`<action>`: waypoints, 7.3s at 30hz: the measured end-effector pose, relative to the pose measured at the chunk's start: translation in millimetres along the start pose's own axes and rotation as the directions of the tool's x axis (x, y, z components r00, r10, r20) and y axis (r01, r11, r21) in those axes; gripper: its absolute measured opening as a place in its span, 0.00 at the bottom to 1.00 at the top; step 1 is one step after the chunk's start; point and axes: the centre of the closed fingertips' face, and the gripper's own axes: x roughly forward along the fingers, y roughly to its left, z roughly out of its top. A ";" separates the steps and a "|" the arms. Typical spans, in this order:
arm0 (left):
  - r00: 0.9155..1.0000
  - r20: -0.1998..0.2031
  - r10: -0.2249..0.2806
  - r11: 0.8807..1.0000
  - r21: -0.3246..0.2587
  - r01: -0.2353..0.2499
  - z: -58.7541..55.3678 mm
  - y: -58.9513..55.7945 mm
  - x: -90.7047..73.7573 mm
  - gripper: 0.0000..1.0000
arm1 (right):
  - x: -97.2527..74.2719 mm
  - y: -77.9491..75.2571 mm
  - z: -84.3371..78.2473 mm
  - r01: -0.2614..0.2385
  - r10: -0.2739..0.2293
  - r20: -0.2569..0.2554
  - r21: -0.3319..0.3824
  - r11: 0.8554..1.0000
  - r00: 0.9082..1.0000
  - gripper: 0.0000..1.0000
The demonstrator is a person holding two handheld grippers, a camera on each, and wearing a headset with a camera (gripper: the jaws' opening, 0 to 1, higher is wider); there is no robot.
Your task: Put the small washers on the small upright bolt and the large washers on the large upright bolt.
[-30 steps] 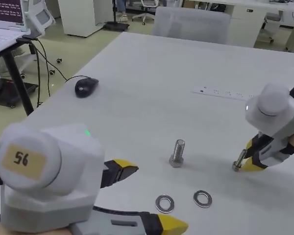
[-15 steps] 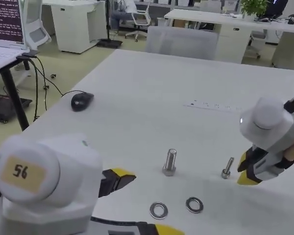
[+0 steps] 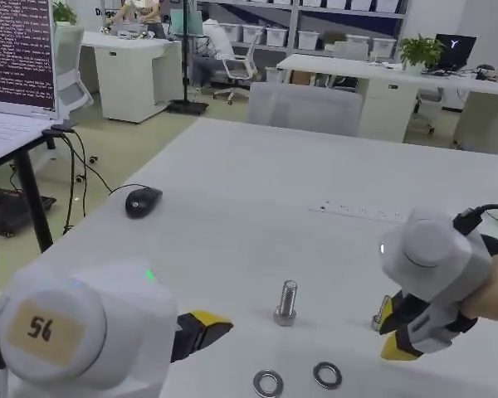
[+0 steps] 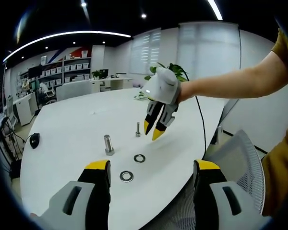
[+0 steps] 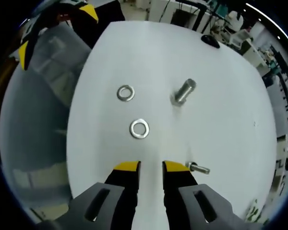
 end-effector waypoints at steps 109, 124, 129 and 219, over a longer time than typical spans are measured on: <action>0.999 -0.001 0.042 0.998 -0.049 -0.042 -7.4 15.4 -0.8 0.69 | 9.2 -37.1 73.6 -0.051 0.052 0.002 -0.151 0.987 0.999 0.22; 0.999 0.002 0.035 0.997 -0.064 -0.035 -8.9 24.9 0.6 0.69 | 6.4 -60.7 103.2 -0.025 0.028 0.012 -0.169 0.985 1.000 0.22; 0.999 0.000 0.032 0.997 -0.071 -0.032 -9.4 25.9 0.5 0.69 | 11.9 -63.3 108.7 -0.034 0.036 0.004 -0.171 0.985 0.999 0.22; 1.000 0.011 -0.005 0.999 -0.045 0.006 -5.9 -11.7 -4.3 0.68 | 47.6 15.7 66.2 -0.119 0.119 -0.002 -0.121 0.986 0.993 0.24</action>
